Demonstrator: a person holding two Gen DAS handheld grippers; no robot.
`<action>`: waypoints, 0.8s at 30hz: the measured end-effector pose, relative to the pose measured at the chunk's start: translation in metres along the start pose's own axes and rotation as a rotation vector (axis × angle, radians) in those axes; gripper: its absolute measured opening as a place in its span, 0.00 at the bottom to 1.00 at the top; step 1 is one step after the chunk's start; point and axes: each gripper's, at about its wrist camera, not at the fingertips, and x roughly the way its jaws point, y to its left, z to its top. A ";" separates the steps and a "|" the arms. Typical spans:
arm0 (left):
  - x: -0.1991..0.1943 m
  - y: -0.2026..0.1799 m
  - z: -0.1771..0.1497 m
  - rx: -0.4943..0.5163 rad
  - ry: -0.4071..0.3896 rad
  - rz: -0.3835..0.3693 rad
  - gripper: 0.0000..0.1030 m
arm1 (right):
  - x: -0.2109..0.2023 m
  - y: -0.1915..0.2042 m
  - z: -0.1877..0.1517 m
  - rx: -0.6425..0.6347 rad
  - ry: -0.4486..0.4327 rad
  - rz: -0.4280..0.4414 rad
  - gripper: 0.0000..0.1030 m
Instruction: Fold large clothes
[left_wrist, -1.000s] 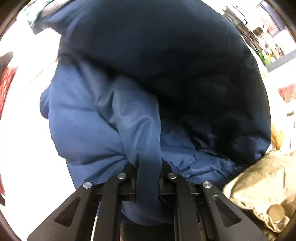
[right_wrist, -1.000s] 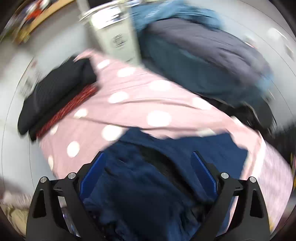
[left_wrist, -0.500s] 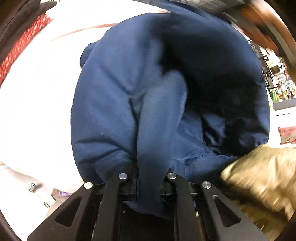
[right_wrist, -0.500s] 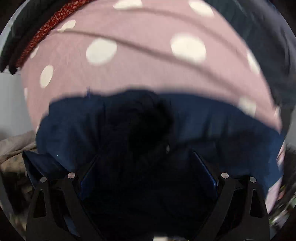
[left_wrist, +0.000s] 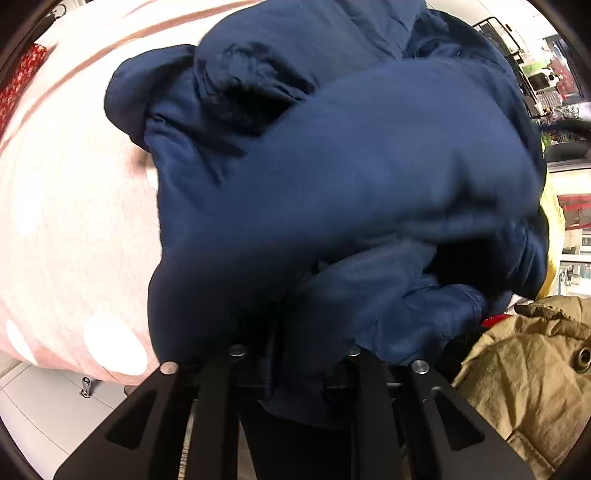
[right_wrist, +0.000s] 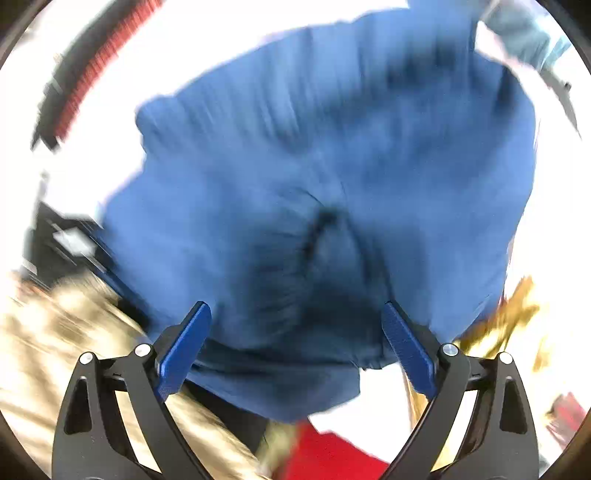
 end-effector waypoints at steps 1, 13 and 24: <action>0.000 -0.001 0.003 -0.008 -0.001 -0.002 0.21 | -0.018 0.004 0.011 0.005 -0.079 0.019 0.90; -0.005 0.017 -0.073 -0.107 -0.084 0.029 0.24 | 0.084 -0.069 0.144 0.348 -0.070 -0.145 0.94; -0.093 0.033 -0.087 -0.160 -0.267 0.127 0.12 | -0.037 -0.052 0.118 0.380 -0.516 0.257 0.09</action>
